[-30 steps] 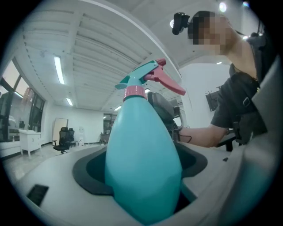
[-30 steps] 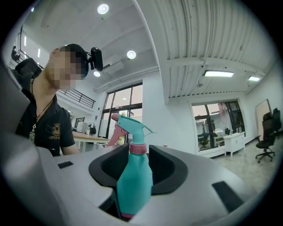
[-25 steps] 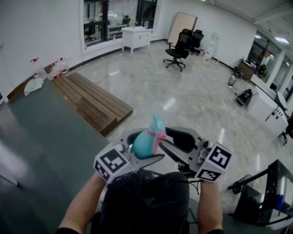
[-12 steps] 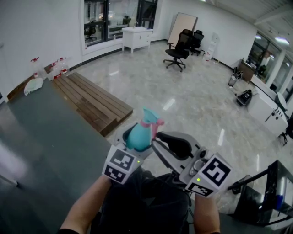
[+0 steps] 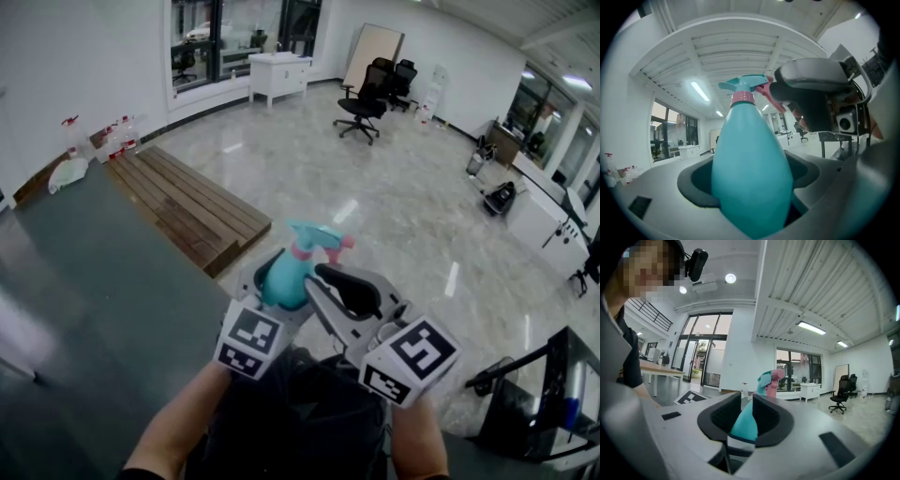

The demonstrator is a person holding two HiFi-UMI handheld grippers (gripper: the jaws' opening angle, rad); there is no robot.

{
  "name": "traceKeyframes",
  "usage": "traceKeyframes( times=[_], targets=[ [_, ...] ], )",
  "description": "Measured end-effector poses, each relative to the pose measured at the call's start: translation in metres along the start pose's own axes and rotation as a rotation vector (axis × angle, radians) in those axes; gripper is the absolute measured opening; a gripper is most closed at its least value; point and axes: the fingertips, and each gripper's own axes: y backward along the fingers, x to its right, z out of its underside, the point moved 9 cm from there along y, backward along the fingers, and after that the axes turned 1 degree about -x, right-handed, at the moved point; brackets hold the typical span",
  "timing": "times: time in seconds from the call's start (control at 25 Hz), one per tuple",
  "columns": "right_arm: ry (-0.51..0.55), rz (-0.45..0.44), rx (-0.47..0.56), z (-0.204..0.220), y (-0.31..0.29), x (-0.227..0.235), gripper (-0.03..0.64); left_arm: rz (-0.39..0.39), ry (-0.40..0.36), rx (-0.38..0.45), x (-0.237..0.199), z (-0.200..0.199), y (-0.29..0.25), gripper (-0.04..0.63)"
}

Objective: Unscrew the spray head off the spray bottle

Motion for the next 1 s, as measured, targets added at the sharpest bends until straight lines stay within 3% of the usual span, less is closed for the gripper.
traceKeyframes(
  times=[0.12, 0.24, 0.68, 0.8, 1.0],
  targets=[
    [-0.022, 0.018, 0.003, 0.003, 0.001, 0.003, 0.087, 0.003, -0.009, 0.012, 0.008, -0.001, -0.002, 0.425],
    [-0.054, 0.015, 0.017, 0.006, 0.002, 0.006, 0.153, 0.006, -0.023, 0.016, 0.016, -0.001, -0.002, 0.425],
    [-0.072, 0.094, 0.033, 0.009, 0.006, 0.014, 0.152, 0.028, -0.048, 0.013, 0.031, -0.002, -0.003, 0.425],
    [-0.068, 0.089, 0.047, 0.01, 0.009, 0.017, 0.144, 0.066, -0.057, 0.018, 0.032, -0.003, -0.002, 0.425],
    [-0.053, -0.001, 0.082, 0.013, 0.017, 0.021, 0.143, 0.193, -0.047, 0.032, 0.033, -0.006, 0.001, 0.425]
  ],
)
